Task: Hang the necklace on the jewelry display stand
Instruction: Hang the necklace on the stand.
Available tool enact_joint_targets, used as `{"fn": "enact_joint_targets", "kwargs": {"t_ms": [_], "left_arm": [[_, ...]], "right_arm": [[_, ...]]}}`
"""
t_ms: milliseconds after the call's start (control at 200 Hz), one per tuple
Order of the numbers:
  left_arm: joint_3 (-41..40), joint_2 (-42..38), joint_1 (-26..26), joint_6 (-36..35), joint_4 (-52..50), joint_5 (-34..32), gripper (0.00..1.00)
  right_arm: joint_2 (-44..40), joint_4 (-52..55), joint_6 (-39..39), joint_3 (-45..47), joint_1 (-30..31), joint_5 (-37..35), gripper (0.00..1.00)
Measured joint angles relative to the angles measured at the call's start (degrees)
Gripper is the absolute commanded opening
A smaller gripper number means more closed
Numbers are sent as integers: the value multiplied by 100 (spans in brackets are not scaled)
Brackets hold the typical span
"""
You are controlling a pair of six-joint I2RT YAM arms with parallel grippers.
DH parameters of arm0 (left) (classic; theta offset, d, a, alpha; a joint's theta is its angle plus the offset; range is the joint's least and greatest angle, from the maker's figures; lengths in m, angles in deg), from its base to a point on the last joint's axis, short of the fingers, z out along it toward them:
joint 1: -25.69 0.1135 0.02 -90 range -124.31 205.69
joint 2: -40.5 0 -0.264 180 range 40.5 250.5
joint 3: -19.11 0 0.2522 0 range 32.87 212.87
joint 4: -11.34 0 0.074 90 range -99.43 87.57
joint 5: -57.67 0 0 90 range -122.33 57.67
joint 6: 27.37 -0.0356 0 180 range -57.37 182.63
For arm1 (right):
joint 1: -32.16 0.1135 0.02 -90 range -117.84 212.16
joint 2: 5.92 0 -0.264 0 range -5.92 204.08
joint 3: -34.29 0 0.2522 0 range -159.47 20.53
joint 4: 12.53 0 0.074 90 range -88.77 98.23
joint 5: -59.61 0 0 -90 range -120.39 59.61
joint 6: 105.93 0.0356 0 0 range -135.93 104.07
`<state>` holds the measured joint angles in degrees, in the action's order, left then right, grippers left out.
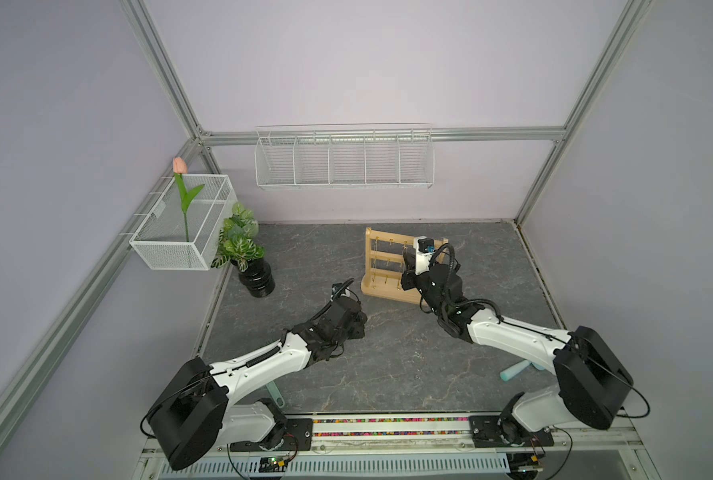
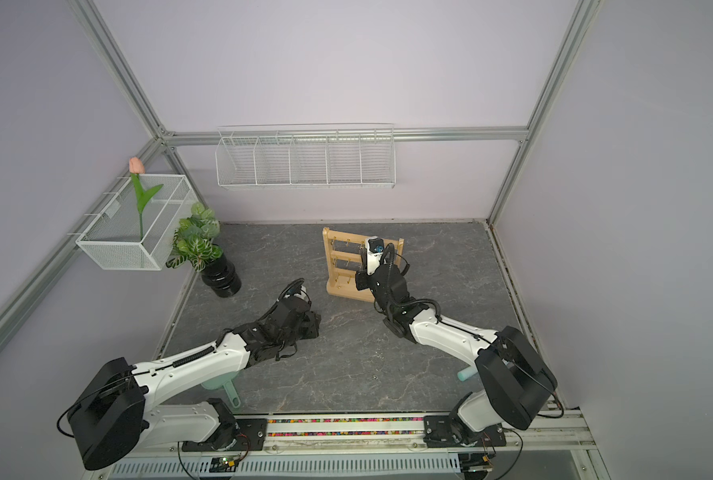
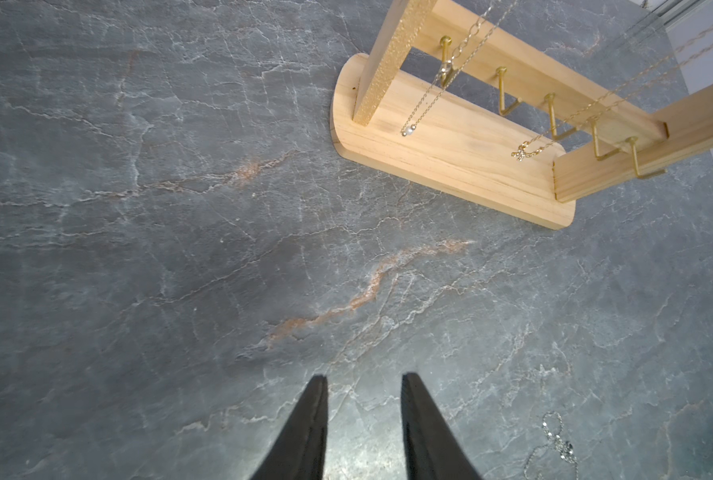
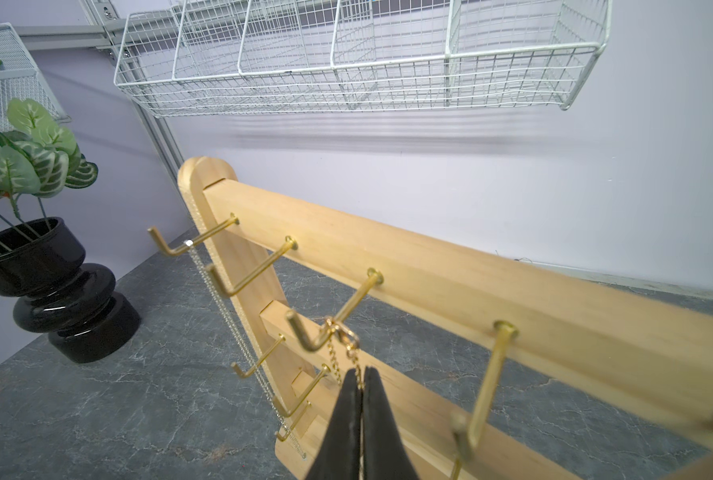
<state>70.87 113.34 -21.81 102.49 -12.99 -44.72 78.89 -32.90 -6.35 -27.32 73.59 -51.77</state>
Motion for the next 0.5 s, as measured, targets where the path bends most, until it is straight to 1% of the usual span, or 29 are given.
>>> {"fn": "enact_joint_targets", "kwargs": {"t_ms": [100, 235, 445, 500], "left_arm": [[-2, 0, 0, 0, 0, 0, 33], [-2, 0, 0, 0, 0, 0, 33], [-26, 0, 0, 2, 0, -4, 33], [-39, 0, 0, 2, -4, -9, 33]], "right_arm": [[0, 0, 0, 0, 0, 0, 8], [0, -2, -20, 0, 4, 0, 19], [0, -2, -20, 0, 9, -4, 22], [0, -2, -20, 0, 9, -2, 25]]}}
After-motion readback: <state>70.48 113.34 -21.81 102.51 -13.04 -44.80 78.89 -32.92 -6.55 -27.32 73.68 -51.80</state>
